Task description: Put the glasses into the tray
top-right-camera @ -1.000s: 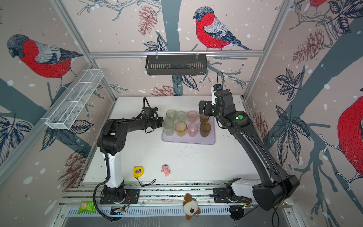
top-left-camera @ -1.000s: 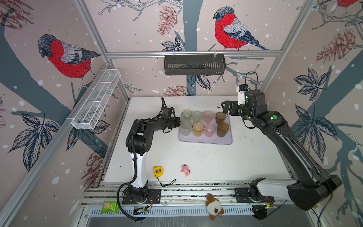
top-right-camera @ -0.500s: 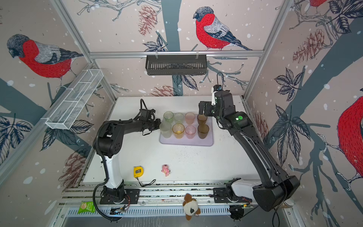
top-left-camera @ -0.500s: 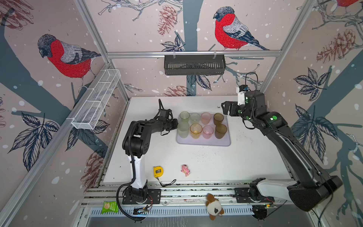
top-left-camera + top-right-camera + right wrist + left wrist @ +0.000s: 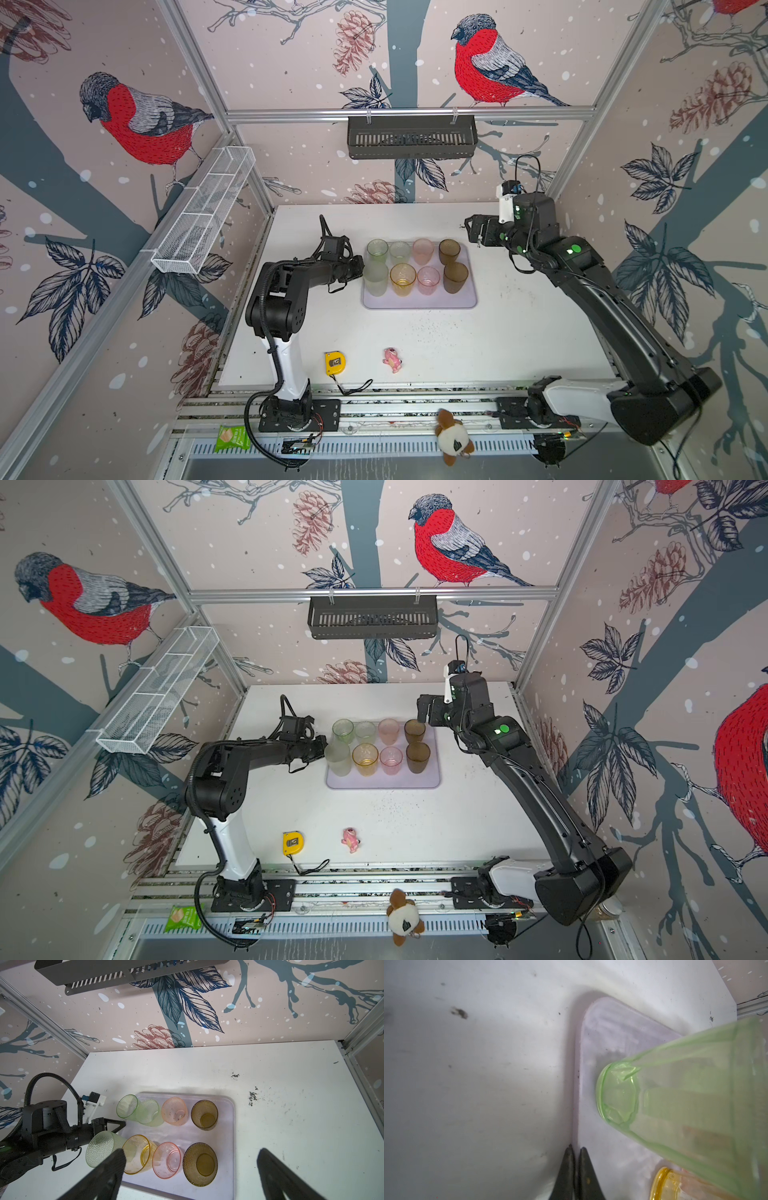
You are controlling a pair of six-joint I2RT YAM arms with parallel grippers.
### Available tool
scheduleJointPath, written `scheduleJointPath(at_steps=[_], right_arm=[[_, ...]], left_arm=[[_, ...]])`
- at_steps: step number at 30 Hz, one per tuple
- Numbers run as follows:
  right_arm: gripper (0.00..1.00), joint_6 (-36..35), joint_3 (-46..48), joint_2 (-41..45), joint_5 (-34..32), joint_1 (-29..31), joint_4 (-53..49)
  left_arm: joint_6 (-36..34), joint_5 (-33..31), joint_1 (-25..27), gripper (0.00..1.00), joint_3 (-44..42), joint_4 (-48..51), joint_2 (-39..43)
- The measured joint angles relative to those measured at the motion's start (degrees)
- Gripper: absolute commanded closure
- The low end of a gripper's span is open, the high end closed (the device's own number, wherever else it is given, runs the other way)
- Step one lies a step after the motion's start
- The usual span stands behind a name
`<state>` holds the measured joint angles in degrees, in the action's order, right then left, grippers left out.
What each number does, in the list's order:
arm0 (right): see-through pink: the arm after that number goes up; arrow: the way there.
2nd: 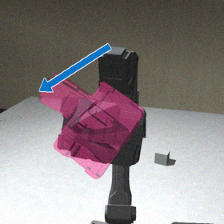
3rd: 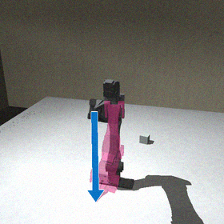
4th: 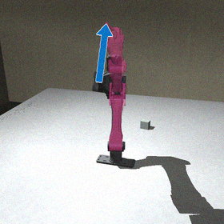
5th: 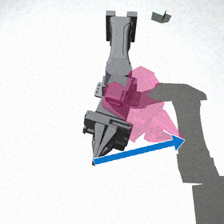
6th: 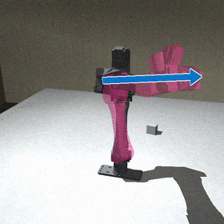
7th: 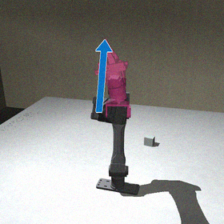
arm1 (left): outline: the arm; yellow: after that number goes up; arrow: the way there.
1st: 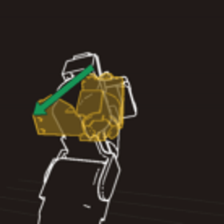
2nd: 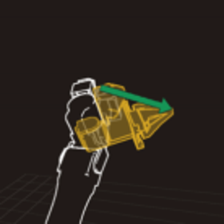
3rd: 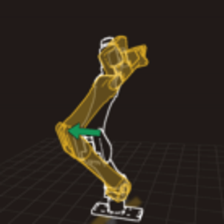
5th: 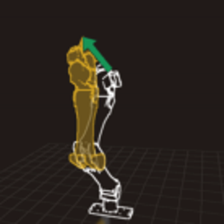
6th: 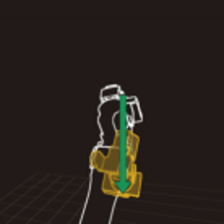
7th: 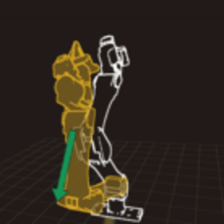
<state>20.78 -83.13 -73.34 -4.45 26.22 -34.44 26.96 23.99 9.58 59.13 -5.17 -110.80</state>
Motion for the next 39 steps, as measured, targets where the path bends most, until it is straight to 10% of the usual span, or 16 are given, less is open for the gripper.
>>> scheduleJointPath(at_steps=[20, 39], right_arm=[[0.00, -0.1, 0.2, 0.7, -1.3, 0.7, 0.9], [0.00, -0.2, 8.4, 8.3, -7.2, -3.1, 5.6]], left_arm=[[-1.8, -2.4, -1.3, 0.66, -1.5, 3.7, 3.8], [-7.5, -8.3, -3.9, 0.36, -13.8, 12.3, 27.9]])
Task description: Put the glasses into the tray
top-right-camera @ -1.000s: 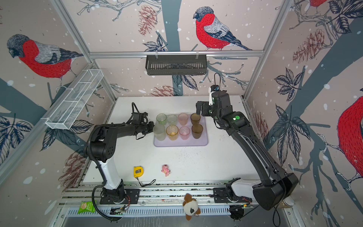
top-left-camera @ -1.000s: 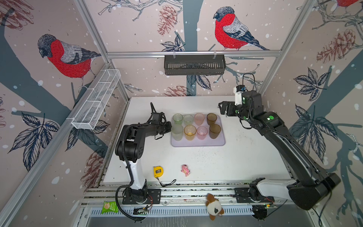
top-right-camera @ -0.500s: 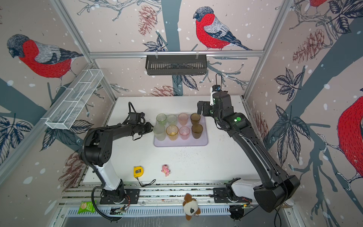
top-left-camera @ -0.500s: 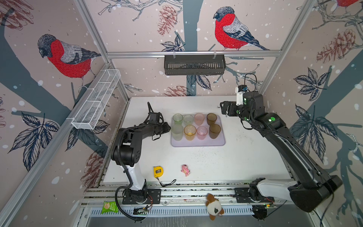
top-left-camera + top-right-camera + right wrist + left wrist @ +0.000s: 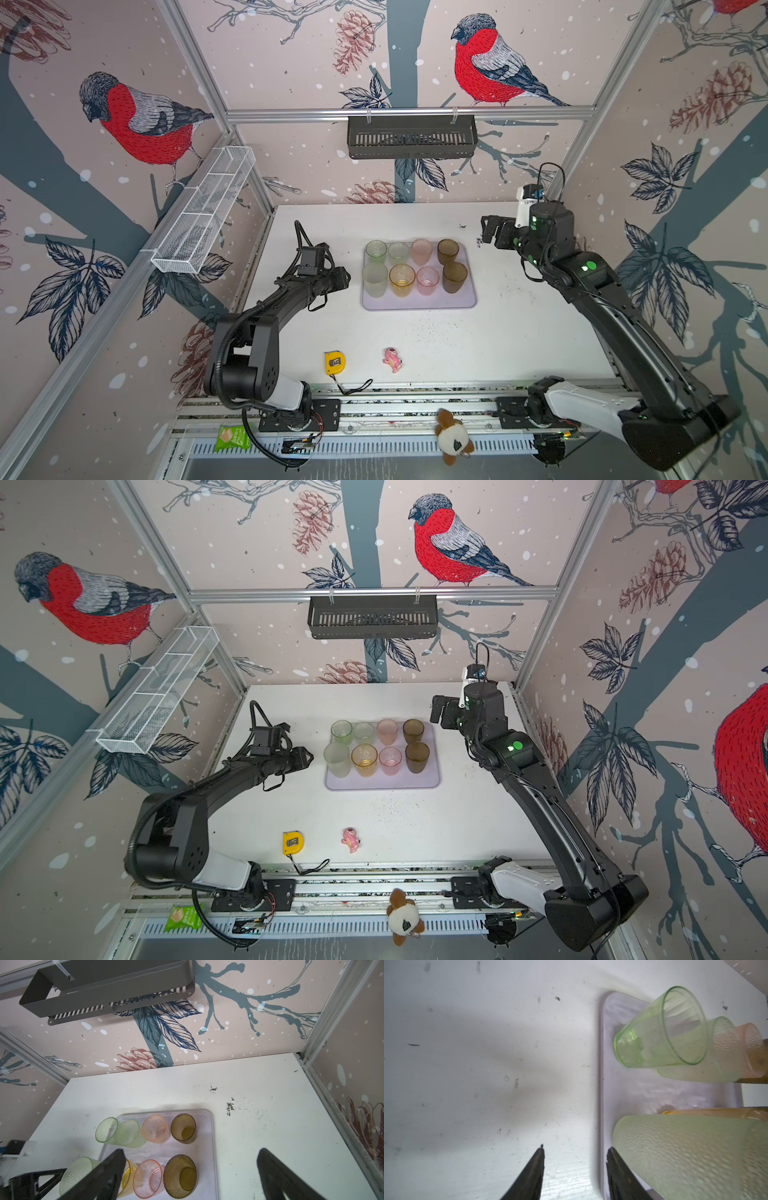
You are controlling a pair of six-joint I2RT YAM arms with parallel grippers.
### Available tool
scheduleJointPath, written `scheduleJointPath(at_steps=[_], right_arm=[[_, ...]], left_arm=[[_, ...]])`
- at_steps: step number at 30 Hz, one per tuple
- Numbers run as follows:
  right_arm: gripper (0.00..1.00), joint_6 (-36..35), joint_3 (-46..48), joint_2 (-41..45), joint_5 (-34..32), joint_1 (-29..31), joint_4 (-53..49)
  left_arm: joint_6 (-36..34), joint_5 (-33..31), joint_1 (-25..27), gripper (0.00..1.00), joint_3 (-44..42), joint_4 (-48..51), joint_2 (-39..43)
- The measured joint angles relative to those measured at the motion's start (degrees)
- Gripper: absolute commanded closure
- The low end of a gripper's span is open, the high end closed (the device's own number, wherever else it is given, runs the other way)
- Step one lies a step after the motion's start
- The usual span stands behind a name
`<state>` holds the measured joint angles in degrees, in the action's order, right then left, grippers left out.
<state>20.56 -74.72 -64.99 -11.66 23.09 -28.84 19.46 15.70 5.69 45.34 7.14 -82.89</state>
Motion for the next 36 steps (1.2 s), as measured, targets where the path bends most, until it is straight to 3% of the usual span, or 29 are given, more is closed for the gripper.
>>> scheduleJointPath(at_steps=[9, 20, 30, 36], right_arm=[[0.00, 0.7, 15.6, 7.6, -4.9, -9.2, 7.2], [0.00, -2.9, 33.7, 14.5, -7.5, -15.7, 22.5], [0.00, -5.7, 48.0, 14.0, -10.4, -19.2, 36.8], [0.00, -5.8, 56.1, 11.3, -10.8, -20.4, 45.8]], left_arm=[[0.1, -7.3, 0.0, 0.02, -5.0, 2.0, 12.9], [0.2, -20.1, 0.0, 0.02, -9.4, 0.0, 23.8], [-1.1, -36.6, 0.0, 0.02, -29.0, -19.1, 32.5], [-5.5, -40.4, 0.0, 0.02, -34.3, -31.3, 27.8]])
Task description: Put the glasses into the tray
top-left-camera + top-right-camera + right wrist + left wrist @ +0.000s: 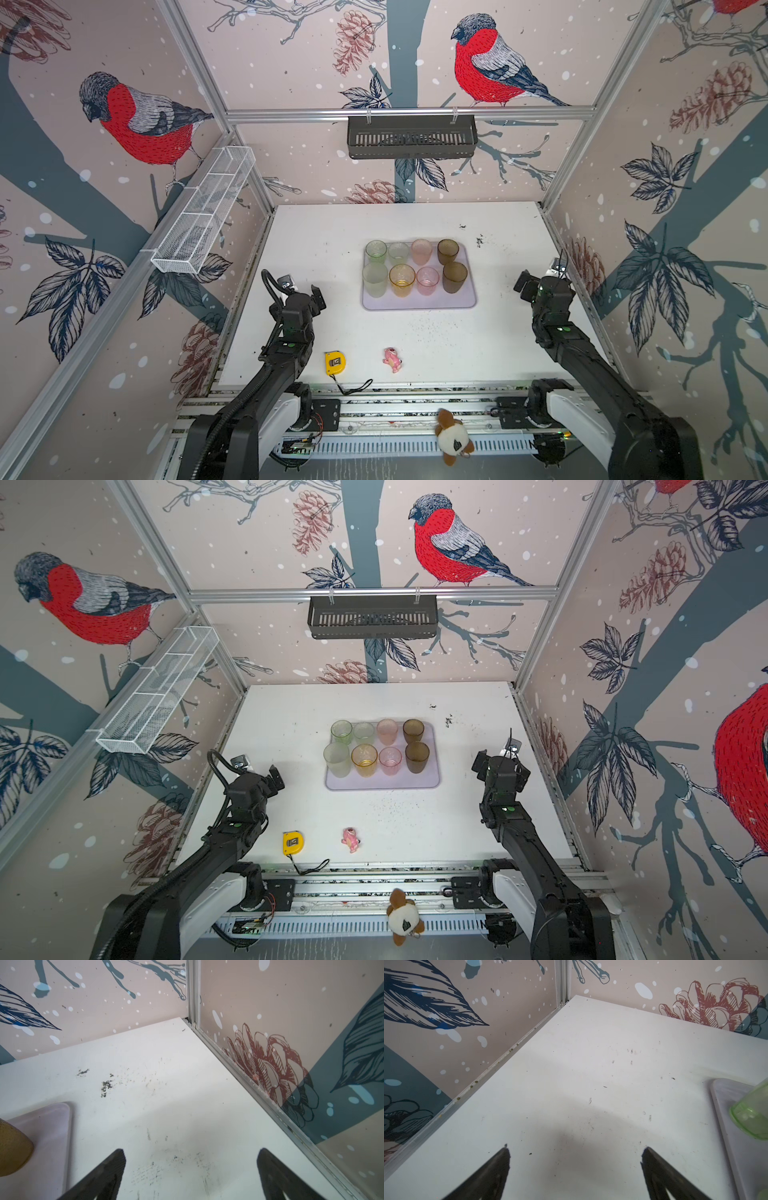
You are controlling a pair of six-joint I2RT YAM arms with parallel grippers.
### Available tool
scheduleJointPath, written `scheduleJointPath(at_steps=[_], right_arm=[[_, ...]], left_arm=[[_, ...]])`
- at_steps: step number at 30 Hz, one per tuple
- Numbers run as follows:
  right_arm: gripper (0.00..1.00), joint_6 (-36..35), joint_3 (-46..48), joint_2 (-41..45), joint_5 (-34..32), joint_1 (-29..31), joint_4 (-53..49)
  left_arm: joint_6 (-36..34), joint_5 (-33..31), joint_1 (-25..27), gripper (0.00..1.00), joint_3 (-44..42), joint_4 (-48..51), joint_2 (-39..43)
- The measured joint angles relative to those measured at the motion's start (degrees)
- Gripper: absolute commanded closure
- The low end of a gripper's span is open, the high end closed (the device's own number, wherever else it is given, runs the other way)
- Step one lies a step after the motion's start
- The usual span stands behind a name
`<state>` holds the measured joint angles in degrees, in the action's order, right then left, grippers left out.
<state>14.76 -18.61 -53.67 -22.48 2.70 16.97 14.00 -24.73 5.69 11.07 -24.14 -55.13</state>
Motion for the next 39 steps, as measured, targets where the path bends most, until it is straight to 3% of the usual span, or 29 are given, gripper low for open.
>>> scheduleJointPath(at_steps=[11, 23, 30, 39], right_arm=[[0.00, -1.2, 7.4, -9.2, 0.0, -0.7, 18.2], [0.00, -4.9, 4.5, -25.8, 2.3, -1.1, 38.9], [0.00, -7.4, 6.3, -33.0, 5.0, -0.9, 49.9], [0.00, -8.7, 7.3, -34.6, 5.8, -0.7, 56.7]], left_arm=[[-6.6, 0.5, 0.0, 0.02, 1.6, -20.7, -16.9], [-11.2, 0.8, 0.0, 0.02, 3.6, -40.0, -31.9], [-12.0, 1.6, 0.0, 0.01, 1.7, -46.8, -34.5], [-12.5, 2.2, 0.0, 0.01, 1.4, -49.2, -34.6]])
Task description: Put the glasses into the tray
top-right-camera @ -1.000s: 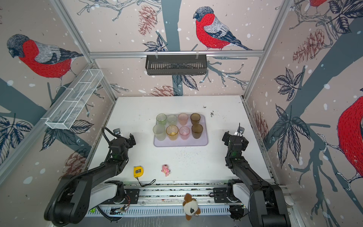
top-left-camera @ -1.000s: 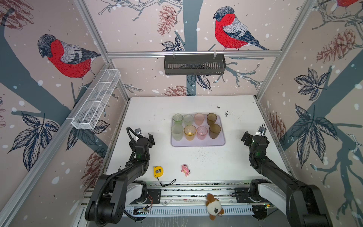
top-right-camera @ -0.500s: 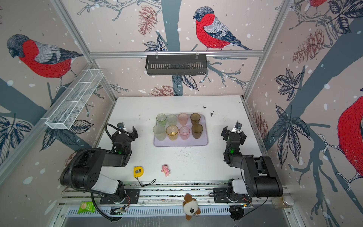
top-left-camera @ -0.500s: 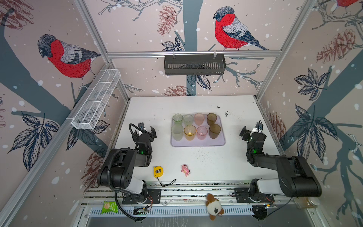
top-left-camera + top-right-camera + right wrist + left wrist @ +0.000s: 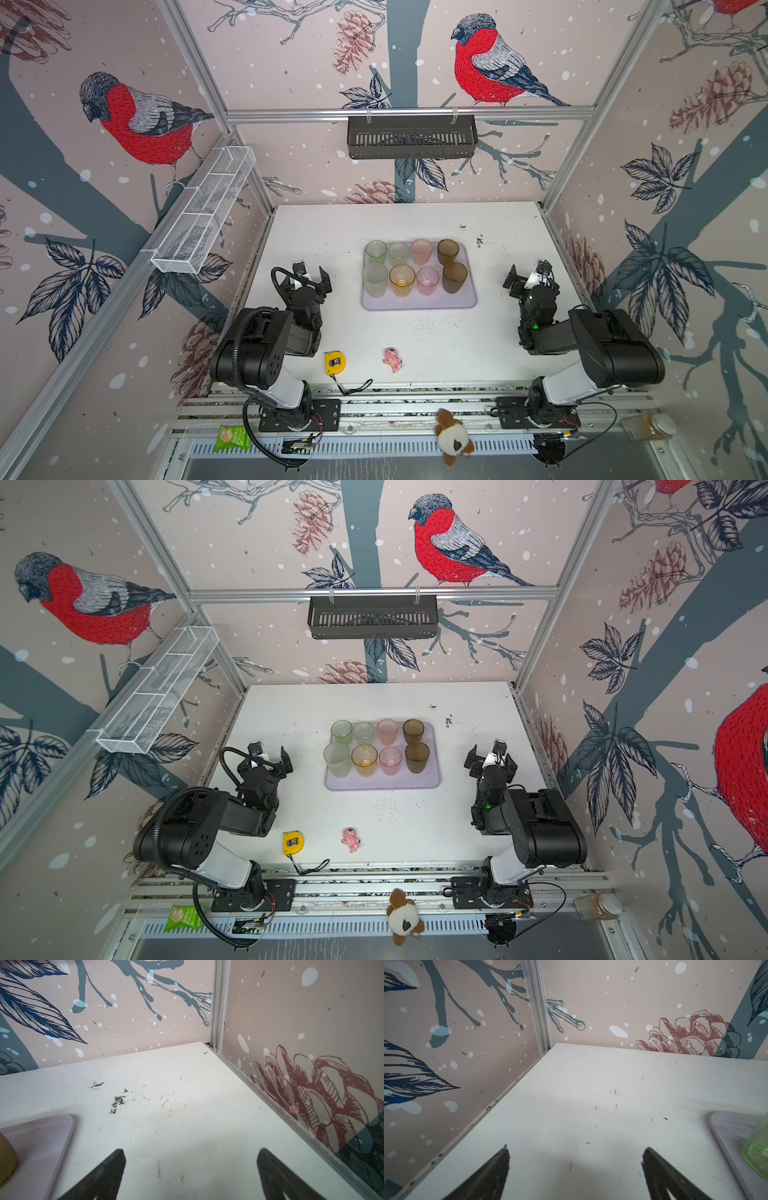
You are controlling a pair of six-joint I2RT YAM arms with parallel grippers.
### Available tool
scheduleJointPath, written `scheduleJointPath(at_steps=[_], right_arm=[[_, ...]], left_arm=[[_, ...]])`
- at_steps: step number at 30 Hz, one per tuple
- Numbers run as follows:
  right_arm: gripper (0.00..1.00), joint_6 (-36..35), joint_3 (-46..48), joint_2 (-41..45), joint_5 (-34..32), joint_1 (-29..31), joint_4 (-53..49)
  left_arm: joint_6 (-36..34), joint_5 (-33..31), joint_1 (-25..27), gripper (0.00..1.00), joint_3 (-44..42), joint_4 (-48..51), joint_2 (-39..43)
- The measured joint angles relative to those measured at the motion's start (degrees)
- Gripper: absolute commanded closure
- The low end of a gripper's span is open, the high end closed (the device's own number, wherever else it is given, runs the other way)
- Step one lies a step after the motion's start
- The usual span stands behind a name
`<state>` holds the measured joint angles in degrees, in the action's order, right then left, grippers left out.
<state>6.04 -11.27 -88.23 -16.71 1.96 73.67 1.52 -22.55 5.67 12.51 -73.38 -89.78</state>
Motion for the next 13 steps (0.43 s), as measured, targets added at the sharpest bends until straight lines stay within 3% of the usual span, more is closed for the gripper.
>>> scheduleJointPath(at_steps=[13], right_arm=[[0.00, -0.2, 0.6, 0.0, 0.0, 0.3, 1.4]], left_arm=[[0.0, 0.0, 0.0, 0.01, 0.0, -1.0, 0.0]])
